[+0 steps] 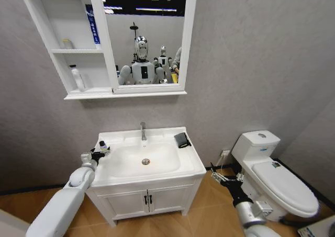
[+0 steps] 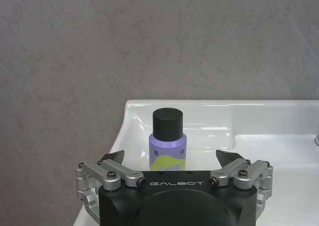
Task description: Move facial cleanser and shampoo from washbasin to cabinet, then wipe washbasin with towel.
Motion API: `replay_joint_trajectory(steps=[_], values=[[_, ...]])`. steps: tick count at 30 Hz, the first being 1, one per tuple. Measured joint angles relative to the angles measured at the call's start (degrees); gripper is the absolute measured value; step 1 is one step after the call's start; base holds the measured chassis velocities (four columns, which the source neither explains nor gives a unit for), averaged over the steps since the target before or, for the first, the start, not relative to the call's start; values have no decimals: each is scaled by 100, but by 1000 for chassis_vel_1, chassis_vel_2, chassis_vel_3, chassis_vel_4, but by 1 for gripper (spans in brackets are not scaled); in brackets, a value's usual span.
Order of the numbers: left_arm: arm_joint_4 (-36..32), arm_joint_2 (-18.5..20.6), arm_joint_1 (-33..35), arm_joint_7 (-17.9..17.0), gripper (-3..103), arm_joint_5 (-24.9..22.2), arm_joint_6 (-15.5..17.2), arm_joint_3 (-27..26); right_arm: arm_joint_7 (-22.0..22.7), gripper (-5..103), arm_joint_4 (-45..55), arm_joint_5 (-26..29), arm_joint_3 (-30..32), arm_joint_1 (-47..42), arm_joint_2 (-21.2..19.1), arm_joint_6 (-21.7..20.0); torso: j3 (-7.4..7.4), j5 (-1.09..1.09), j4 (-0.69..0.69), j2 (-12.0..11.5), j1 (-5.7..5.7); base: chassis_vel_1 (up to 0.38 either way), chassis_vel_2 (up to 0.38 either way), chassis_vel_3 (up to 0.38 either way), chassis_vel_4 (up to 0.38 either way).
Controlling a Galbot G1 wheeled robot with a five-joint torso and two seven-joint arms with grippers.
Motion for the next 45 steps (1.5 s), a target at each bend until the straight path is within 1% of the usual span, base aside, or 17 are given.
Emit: replay_joint_trajectory(steps=[9, 10, 13, 16, 17, 19, 20, 23, 24, 26, 29, 35, 39, 40, 43, 44, 45], values=[[523, -168, -377, -106, 100, 43, -60, 82, 5, 100, 9, 73, 33, 8, -133, 0, 0, -1, 0, 0, 0, 0, 0, 0, 0], [600, -197, -457, -151, 103, 51, -61, 112, 8, 100, 7, 88, 34, 23, -140, -2, 0, 0, 0, 0, 0, 0, 0, 0, 0], [652, -205, -517, -184, 101, 51, -31, 141, 9, 100, 3, 102, 33, 34, -146, -12, 0, 0, 0, 0, 0, 0, 0, 0, 0], [681, -186, -546, -161, 86, 76, 8, 156, 12, 100, -8, 118, 35, 47, -156, -18, 0, 0, 0, 0, 0, 0, 0, 0, 0], [681, -186, -546, -161, 86, 76, 8, 156, 12, 100, -8, 118, 35, 47, -156, -18, 0, 0, 0, 0, 0, 0, 0, 0, 0], [684, -173, -546, -132, 76, 101, 11, 159, 21, 100, -12, 128, 35, 53, -157, -24, 0, 0, 0, 1, 0, 0, 0, 0, 0], [684, -173, -546, -132, 76, 101, 11, 159, 21, 100, -12, 128, 35, 53, -157, -24, 0, 0, 0, 1, 0, 0, 0, 0, 0], [672, -163, -529, -90, 59, 96, 4, 158, 25, 100, -13, 133, 28, 78, -153, -39, 0, 0, 0, 1, 0, 0, 0, 0, 0], [672, -163, -529, -90, 59, 96, 4, 158, 25, 100, -13, 133, 28, 78, -153, -39, 0, 0, 0, 1, 0, 0, 0, 0, 0], [637, -149, -504, -54, 48, 94, -1, 151, 26, 100, -13, 135, 27, 81, -157, -41, 0, 0, 0, 1, 0, 0, 0, 0, 0], [574, -134, -472, -38, 43, 85, -4, 142, 28, 100, -13, 136, 29, 79, -163, -41, 0, -1, 0, 1, 0, 0, 0, 0, 0], [216, 13, -316, -39, 43, 204, -27, 85, 38, 100, -15, 135, 31, 91, -166, -39, 0, -2, 0, 0, 0, 0, 0, 0, 0], [-561, 540, -7, 42, 43, 190, -21, -55, 56, 100, 0, 147, 38, 119, -211, -38, 0, -1, 0, 1, 0, 0, 0, 0, 0], [-561, 540, -7, 42, 43, 190, -21, -55, 56, 100, 0, 147, 38, 119, -211, -38, 0, -1, 0, 1, 0, 0, 0, 0, 0], [-1539, 1423, 335, 109, 43, -287, 172, -294, 75, 100, 43, 159, 38, 166, -237, -48, -1, 1, 2, 1, 0, 0, 0, 0, 0], [-1539, 1423, 335, 109, 43, -287, 172, -294, 75, 100, 43, 159, 38, 166, -237, -48, -1, 1, 2, 1, 0, 0, 0, 0, 0], [-1874, 1684, 396, 107, 43, -475, 269, -367, 80, 100, 65, 159, 38, 167, -221, -51, -1, 0, 4, 1, -1, 0, 0, 0, 0]])
